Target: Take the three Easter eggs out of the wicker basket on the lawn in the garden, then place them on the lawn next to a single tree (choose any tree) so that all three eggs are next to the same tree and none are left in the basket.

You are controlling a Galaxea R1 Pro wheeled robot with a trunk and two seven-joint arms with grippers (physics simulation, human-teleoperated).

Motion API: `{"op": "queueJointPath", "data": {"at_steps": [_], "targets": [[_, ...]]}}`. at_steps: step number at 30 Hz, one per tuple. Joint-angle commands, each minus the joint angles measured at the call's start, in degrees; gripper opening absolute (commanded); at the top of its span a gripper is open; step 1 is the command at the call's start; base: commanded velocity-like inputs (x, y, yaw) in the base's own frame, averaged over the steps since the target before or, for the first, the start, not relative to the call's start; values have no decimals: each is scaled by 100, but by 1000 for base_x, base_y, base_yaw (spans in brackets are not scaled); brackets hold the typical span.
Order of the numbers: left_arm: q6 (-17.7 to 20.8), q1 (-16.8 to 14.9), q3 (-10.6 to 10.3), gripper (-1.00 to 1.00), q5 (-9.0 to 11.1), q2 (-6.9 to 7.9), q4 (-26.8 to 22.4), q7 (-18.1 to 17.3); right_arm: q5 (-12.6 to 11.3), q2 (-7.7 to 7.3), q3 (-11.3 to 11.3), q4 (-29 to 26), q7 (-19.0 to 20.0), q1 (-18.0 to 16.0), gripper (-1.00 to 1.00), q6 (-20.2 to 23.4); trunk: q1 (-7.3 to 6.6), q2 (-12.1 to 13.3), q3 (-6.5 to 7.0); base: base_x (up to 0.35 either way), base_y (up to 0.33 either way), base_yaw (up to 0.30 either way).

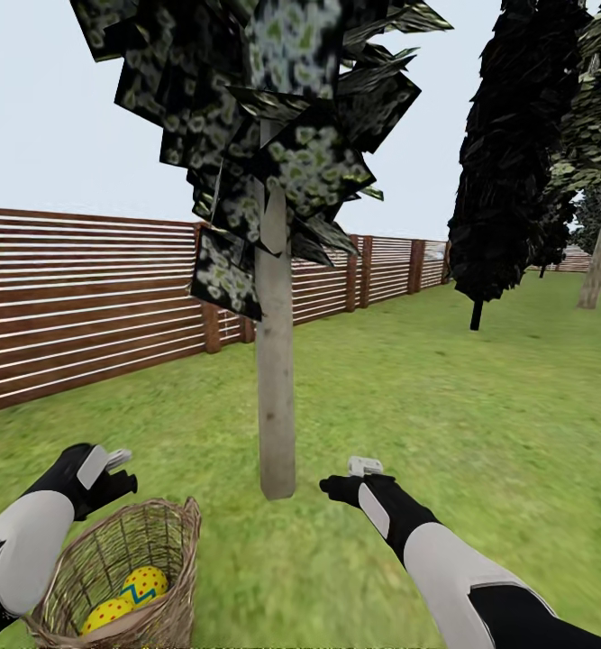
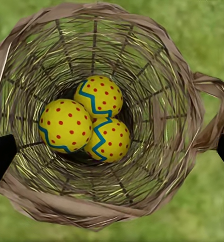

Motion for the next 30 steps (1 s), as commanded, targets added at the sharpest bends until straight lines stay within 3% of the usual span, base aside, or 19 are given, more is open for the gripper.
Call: {"op": "queueJointPath", "data": {"at_steps": [1,24,30], "targets": [[14,-3,11,100,62,4,-7,49,-36,0,2,-10,-5,-3,100,28,22,-45,-25,0,0,0],[-458,5,8,100,61,23,1,52,-38,-5,-1,-6,-5,-4,100,28,527,-967,-438,0,0,0],[-461,5,7,100,61,25,1,54,-38,-1,0,-6,-5,-6,100,28,527,-967,-438,0,0,0]]}}
